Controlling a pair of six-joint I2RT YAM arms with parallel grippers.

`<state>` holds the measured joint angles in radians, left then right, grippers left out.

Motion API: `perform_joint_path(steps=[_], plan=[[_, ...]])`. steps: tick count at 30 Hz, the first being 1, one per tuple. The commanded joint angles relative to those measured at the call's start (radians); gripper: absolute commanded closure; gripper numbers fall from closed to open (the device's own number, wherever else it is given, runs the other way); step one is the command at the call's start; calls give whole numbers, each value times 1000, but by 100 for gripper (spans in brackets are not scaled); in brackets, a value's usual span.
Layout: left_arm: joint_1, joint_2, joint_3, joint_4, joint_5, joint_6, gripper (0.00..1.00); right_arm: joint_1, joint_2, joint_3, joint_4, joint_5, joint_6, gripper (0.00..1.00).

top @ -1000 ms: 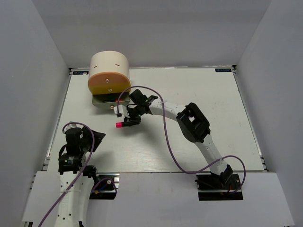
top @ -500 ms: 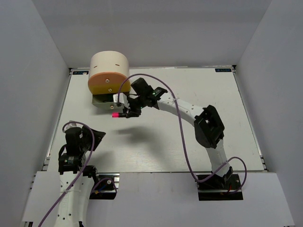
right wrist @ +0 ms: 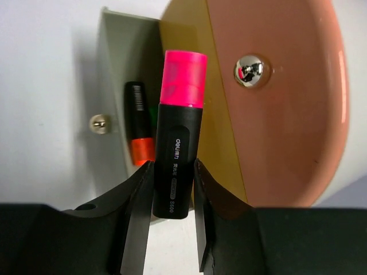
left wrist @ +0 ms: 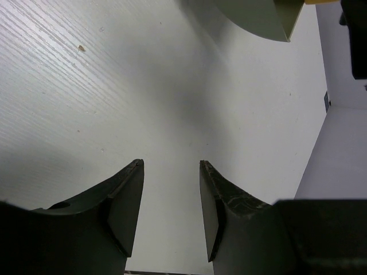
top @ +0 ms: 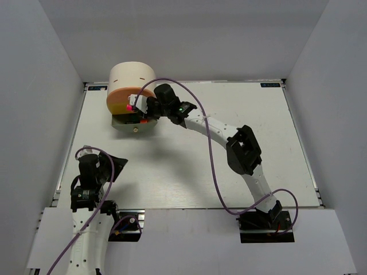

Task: Sort the stationery into containers
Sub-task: Place the pen in the drawer.

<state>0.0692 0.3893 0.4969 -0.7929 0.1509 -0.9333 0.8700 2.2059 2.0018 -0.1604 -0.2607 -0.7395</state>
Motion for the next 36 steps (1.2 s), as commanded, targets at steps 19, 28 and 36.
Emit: perform_joint_path(steps=[19,28,36], plan=[[4,-20,5,-17,4,2,46,0,84,-54,208,130,-95,87],[4,-20,5,-8,4,2,46,0,80,-81,200,136,-98,66],[4,-10,5,1,4,2,46,1,35,-113,191,127,-87,56]])
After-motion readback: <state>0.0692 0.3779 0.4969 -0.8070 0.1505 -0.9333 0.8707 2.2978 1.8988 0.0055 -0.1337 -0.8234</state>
